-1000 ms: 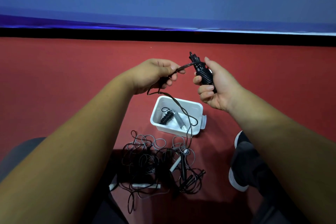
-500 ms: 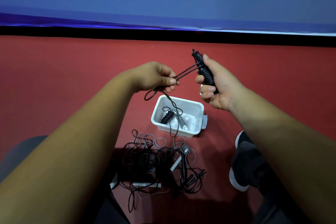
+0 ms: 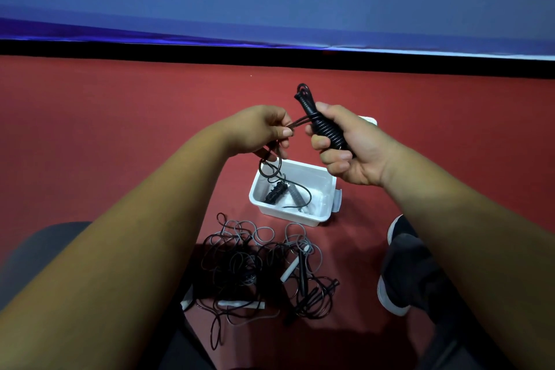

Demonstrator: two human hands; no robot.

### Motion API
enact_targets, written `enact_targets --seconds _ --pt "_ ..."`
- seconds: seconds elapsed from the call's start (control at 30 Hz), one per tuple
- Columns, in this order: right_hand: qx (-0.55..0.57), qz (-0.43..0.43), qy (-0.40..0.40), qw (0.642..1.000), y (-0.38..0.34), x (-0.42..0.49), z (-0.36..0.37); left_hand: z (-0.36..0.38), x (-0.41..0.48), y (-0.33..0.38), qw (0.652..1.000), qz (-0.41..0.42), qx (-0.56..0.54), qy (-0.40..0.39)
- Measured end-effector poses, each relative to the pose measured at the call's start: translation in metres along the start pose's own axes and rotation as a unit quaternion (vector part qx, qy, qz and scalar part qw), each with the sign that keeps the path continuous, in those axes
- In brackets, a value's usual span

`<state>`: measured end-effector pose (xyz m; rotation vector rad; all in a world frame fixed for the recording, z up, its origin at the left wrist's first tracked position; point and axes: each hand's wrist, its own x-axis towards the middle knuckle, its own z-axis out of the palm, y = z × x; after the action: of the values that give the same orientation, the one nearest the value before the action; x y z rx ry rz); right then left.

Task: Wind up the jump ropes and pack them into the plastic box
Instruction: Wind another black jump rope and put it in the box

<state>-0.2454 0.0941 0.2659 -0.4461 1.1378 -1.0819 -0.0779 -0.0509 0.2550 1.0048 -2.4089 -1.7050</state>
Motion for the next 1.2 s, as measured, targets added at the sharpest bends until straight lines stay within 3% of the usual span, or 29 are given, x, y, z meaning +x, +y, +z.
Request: enact_targets --seconds 0.33,0.6,0.9,1.2 --pt "-0.116 0.064 -0.136 0.982 0.007 -0.014 0.002 0.0 -0.004 0.006 0.999 0.04 0.01 0.006" --pt "-0.173 0.124 -0.133 0.968 0.008 -0.014 -0.004 -0.005 0.001 0.004 0.994 0.065 -0.08 -0.027" --pt "-0.244 0.133 -0.015 0.96 0.016 -0.002 -0.007 -0.003 0.003 0.014 0.997 0.078 -0.018 -0.012" --pt "-0.206 0.074 0.149 0.964 0.015 0.005 -0.009 -0.006 0.003 0.026 0.987 0.094 0.125 0.03"
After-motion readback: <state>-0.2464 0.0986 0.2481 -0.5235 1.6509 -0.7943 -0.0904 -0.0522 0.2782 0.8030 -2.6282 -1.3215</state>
